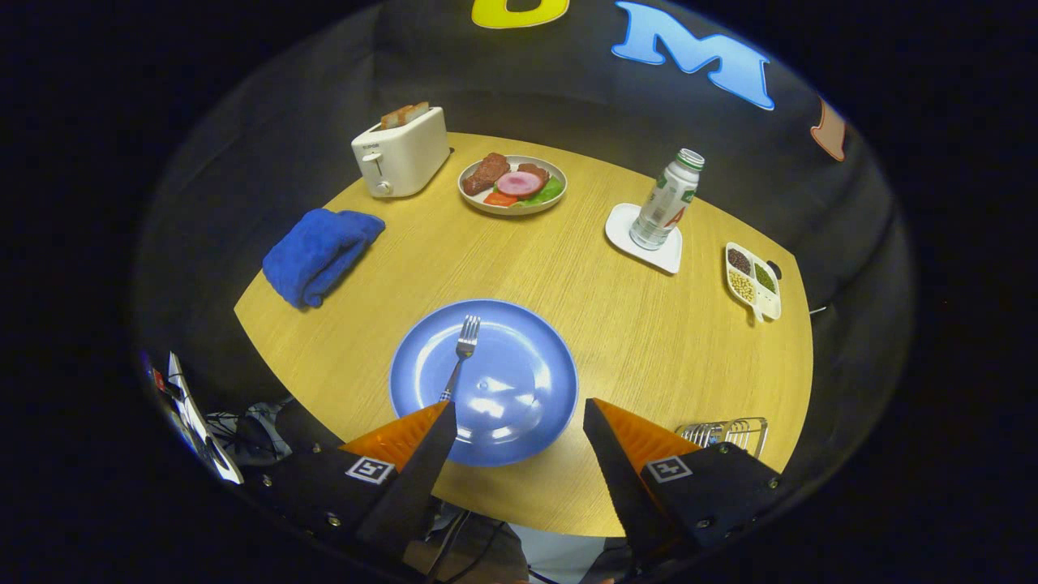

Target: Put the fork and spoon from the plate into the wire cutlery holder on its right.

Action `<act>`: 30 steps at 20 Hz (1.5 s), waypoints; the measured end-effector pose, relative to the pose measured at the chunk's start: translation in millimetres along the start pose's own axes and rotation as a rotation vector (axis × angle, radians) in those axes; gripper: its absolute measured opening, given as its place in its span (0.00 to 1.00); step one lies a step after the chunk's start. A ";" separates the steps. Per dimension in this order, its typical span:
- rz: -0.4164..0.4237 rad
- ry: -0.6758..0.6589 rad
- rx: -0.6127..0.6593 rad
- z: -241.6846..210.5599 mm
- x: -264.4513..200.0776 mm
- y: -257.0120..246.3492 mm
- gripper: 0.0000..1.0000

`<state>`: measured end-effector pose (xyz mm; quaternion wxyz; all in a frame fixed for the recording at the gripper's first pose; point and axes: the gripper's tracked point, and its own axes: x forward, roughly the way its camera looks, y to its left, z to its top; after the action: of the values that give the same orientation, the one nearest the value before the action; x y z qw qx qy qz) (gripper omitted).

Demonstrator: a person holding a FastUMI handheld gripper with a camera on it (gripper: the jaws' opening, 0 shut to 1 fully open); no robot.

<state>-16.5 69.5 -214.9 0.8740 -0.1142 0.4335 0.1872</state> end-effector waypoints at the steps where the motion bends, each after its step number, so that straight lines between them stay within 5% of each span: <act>1: 0.008 0.006 -0.005 -0.7 3.7 5.3 0.97; 23: 0.033 0.184 0.036 -48.4 76.1 57.4 0.97; 28: 0.050 0.217 0.035 -53.7 81.6 60.1 0.55; 30: 0.054 0.230 0.027 -54.8 83.1 60.0 0.55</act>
<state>-35.3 122.9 -316.4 0.8145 -0.1116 0.5365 0.1906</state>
